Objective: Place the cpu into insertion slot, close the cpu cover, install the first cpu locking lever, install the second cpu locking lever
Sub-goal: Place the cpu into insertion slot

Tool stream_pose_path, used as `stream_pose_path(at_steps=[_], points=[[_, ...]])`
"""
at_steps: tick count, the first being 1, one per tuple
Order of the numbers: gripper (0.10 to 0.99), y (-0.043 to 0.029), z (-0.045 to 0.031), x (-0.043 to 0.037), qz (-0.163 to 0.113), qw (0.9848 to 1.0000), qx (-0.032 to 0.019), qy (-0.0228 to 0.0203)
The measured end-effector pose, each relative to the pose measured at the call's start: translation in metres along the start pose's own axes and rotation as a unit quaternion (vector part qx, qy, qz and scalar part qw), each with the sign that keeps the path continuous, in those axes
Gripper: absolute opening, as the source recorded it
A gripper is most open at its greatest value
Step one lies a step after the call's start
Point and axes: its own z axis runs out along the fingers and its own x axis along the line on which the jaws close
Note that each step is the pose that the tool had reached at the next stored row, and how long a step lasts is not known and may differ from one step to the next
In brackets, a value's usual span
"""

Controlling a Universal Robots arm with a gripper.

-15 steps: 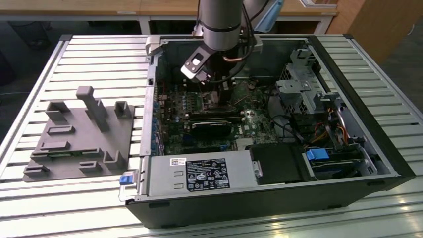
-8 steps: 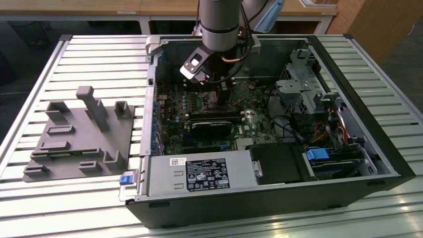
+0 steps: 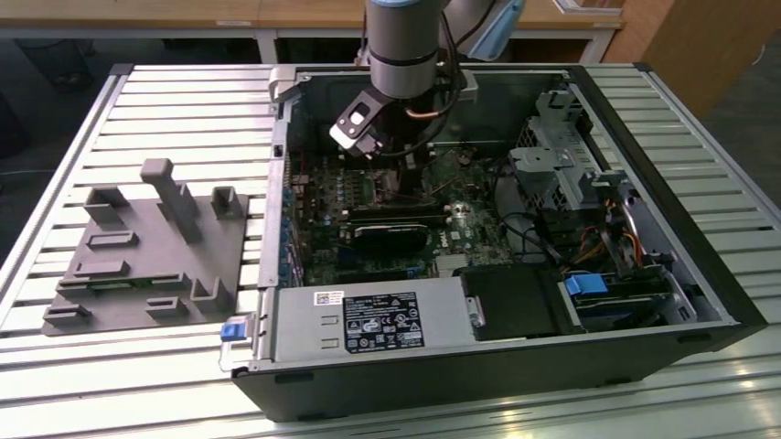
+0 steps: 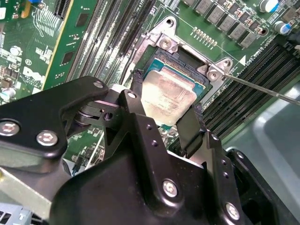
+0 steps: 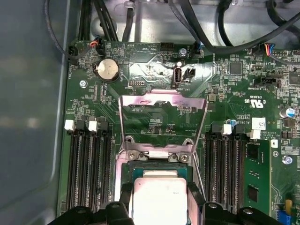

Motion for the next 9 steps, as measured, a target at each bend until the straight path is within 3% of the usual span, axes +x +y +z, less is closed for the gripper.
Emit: stream_pose_path(at_steps=[9], points=[[0.541, -0.0005, 0.0059, 0.0, 0.004, 1.0, -0.0001, -0.0004]])
